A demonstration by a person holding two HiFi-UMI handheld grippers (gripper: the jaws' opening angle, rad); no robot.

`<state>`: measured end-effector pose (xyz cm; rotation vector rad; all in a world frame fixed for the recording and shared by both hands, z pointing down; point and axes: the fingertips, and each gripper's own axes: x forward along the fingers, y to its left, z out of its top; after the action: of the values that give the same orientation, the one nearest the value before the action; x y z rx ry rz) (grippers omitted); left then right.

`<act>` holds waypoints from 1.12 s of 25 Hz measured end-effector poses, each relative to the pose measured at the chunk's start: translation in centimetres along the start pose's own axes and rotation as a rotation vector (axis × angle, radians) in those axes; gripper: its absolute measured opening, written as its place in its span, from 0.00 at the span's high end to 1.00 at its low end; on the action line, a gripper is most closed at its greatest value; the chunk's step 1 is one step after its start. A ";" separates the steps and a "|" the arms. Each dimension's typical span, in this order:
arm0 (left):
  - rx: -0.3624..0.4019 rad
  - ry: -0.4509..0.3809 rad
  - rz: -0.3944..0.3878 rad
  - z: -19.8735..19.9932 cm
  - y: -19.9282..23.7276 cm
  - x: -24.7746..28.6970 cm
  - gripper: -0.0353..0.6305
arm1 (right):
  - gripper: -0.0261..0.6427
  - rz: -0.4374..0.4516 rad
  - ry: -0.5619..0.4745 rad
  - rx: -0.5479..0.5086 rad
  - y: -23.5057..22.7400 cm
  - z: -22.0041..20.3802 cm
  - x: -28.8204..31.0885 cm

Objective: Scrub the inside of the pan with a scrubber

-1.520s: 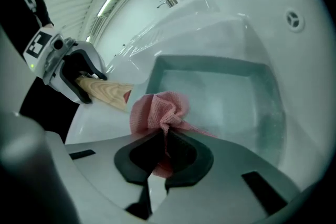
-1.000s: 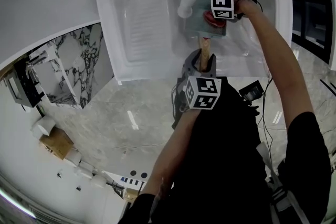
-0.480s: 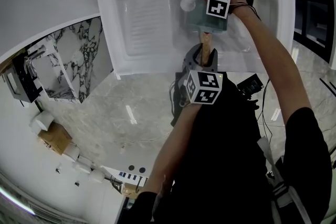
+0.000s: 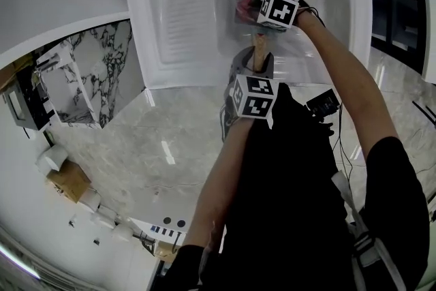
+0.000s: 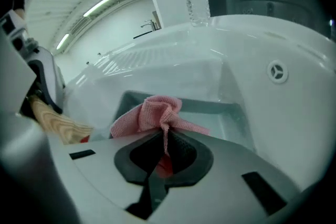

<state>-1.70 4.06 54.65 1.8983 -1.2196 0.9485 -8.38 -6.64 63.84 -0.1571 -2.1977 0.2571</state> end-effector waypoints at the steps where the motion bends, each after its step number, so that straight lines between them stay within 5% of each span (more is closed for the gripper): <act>1: -0.003 0.002 -0.003 0.0 0.0 0.0 0.68 | 0.91 0.046 0.006 0.027 0.8 -0.3 -0.3; 5: -0.008 0.008 -0.008 -0.1 -0.3 0.0 0.68 | 0.91 0.219 0.117 0.071 4.1 -2.5 -1.7; 11: -0.006 0.006 0.001 -0.2 -0.3 -0.1 0.68 | 0.91 0.287 0.419 -0.068 4.6 -6.8 -3.0; 14: -0.002 -0.003 0.002 0.0 0.0 -0.1 0.68 | 0.91 0.278 0.489 -0.077 3.9 -7.4 -3.3; 17: 0.001 -0.008 -0.002 -0.1 0.0 -0.1 0.68 | 0.91 0.130 0.545 -0.108 2.5 -7.8 -3.3; 20: 0.004 -0.015 -0.005 -0.1 -0.1 -0.1 0.68 | 0.91 -0.165 0.580 -0.185 -0.6 -7.7 -4.2; 23: 0.005 -0.017 -0.013 -0.1 0.0 -0.2 0.68 | 0.91 -0.391 0.510 -0.180 -2.0 -6.2 -6.7; 28: 0.001 -0.012 -0.020 -0.5 0.1 -0.5 0.68 | 0.91 -0.571 0.332 -0.096 -0.2 -3.1 -12.4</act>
<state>-2.04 4.67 54.55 1.9160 -1.2051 0.9287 1.44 -9.00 56.05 0.3511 -1.8336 -0.1836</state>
